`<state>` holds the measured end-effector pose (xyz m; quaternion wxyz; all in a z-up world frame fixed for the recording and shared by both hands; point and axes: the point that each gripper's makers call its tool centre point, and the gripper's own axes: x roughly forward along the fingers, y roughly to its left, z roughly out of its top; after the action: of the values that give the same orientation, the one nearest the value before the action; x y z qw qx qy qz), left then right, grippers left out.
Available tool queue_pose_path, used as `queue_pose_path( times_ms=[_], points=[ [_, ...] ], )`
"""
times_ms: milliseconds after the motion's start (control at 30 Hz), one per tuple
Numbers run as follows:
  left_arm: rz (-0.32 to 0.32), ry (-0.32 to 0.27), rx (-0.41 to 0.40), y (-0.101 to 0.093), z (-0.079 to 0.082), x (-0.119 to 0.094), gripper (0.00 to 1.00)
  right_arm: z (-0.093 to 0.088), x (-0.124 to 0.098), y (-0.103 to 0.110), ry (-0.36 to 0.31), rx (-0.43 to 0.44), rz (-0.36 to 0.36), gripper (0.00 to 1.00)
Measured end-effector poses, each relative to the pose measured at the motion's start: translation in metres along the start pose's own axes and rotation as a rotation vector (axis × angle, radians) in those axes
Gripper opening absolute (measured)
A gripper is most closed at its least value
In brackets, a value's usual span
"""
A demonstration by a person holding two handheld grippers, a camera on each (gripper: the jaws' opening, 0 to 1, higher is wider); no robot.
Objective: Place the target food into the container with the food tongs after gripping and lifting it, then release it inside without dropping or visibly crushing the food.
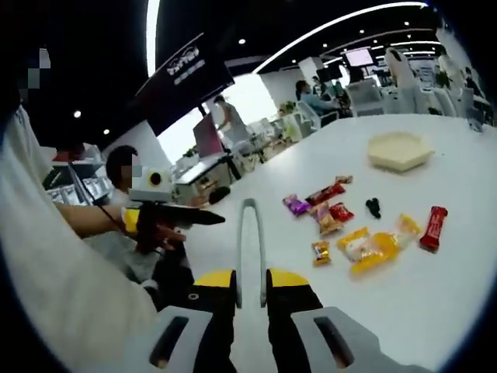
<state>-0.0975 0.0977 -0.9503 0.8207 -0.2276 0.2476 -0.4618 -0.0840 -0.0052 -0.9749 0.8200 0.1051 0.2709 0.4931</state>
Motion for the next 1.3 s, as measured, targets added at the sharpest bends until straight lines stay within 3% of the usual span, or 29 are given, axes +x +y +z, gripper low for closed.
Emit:
queue_pose_path(
  times_ms=[100,300,433,500,567,667,700,833,933,967,1067,1133,1167,1200,1300],
  points=[
    [-0.002,-0.074,-0.064,-0.006,0.004,0.006,0.92,-0.010,-0.001,-0.001,-0.005,-0.008,0.043,0.15],
    [0.042,-0.110,-0.037,-0.004,0.004,0.017,0.92,-0.023,-0.009,-0.011,-0.008,0.012,0.067,0.15],
    [0.022,-0.089,-0.037,-0.005,-0.001,0.027,0.92,-0.022,-0.008,-0.008,-0.004,-0.011,0.065,0.15],
    [0.023,-0.052,-0.021,-0.002,-0.006,0.030,0.91,-0.016,-0.006,-0.003,-0.041,-0.002,0.081,0.15],
    [0.031,-0.068,-0.031,-0.002,-0.004,0.027,0.91,-0.016,-0.001,0.001,-0.041,0.007,0.091,0.14],
    [0.023,-0.080,-0.069,-0.001,-0.007,0.022,0.90,-0.039,0.006,-0.007,0.043,-0.050,0.034,0.13],
    [0.030,-0.078,-0.070,0.001,-0.009,0.021,0.90,-0.041,0.011,-0.007,0.024,-0.044,0.040,0.13],
    [0.065,-0.082,-0.092,0.008,-0.020,0.015,0.90,-0.060,0.012,-0.016,0.051,0.002,0.024,0.16],
    [0.067,-0.079,-0.084,0.001,-0.024,0.015,0.90,-0.076,0.012,-0.011,0.121,-0.124,0.019,0.20],
    [0.066,-0.078,-0.079,-0.003,-0.026,0.015,0.90,-0.085,0.012,-0.013,0.159,-0.247,-0.004,0.22],
    [0.070,-0.062,-0.053,-0.006,-0.031,0.018,0.90,-0.101,0.016,-0.017,0.251,-0.358,-0.031,0.24],
    [0.078,-0.054,-0.041,-0.007,-0.033,0.019,0.90,-0.111,0.017,-0.020,0.323,-0.350,-0.050,0.28],
    [0.081,-0.054,-0.034,-0.008,-0.034,0.019,0.90,-0.102,0.018,-0.015,0.275,-0.395,-0.022,0.30],
    [0.085,-0.058,-0.028,-0.009,-0.034,0.019,0.90,-0.103,0.013,-0.014,0.285,-0.358,-0.051,0.31],
    [0.102,-0.073,-0.028,-0.008,-0.033,0.017,0.90,-0.105,0.017,-0.018,0.294,-0.418,-0.063,0.33]
  ],
)
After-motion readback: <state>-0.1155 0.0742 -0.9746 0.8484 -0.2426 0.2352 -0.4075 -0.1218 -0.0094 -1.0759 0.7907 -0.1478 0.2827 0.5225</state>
